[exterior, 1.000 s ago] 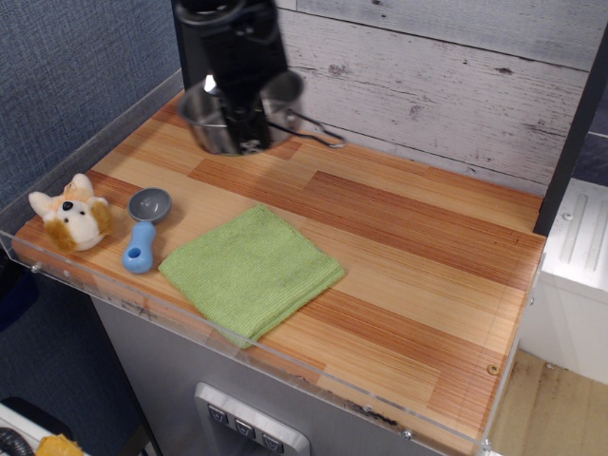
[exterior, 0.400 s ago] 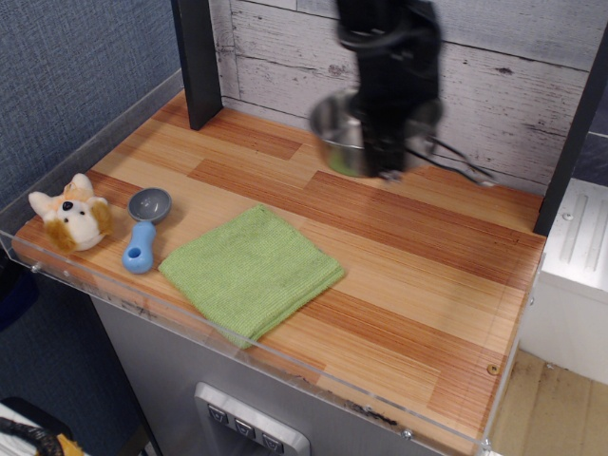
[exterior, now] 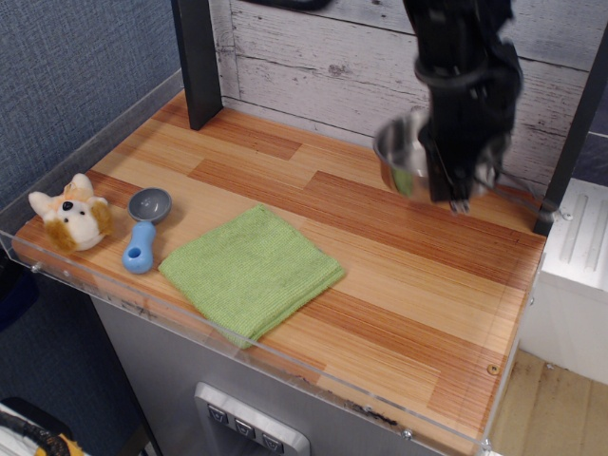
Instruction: Put the pot in the upper right hand corner.
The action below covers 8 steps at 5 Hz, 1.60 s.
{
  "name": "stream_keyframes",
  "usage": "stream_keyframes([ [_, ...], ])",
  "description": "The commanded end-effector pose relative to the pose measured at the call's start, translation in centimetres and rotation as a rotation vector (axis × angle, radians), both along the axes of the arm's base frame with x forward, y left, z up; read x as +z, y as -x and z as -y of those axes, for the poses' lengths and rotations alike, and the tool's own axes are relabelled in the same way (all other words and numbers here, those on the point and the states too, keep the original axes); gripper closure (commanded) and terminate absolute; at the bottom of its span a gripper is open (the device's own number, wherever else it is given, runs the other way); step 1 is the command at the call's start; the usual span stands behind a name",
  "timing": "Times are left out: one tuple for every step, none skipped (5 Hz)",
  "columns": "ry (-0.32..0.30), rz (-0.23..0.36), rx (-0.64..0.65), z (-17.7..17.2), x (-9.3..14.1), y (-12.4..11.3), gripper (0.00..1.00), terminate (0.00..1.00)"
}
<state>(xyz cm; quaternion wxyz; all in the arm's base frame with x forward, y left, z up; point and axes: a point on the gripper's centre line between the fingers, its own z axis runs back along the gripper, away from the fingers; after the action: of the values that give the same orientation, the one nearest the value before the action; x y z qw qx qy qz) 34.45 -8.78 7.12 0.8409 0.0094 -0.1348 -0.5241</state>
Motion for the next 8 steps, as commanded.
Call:
stream_keyframes([
  [-0.024,0.015,-0.028,1.7,-1.3,-1.3,1.00,0.00],
  [-0.021,-0.009,-0.025,1.4,-2.6,-1.3,1.00,0.00],
  [-0.008,-0.008,-0.022,1.2,-2.7,-1.2,1.00,0.00],
  [-0.017,0.006,-0.006,0.7,-2.5,-1.1,1.00,0.00],
  [-0.035,-0.032,0.008,0.3,-2.6,-1.0,0.00,0.00],
  [-0.039,-0.021,0.021,0.1,-2.4,-0.9,0.00,0.00],
  [-0.058,-0.027,0.032,0.1,-2.4,-0.9,0.00,0.00],
  [-0.059,-0.016,0.044,0.0,-2.2,-0.9,0.00,0.00],
])
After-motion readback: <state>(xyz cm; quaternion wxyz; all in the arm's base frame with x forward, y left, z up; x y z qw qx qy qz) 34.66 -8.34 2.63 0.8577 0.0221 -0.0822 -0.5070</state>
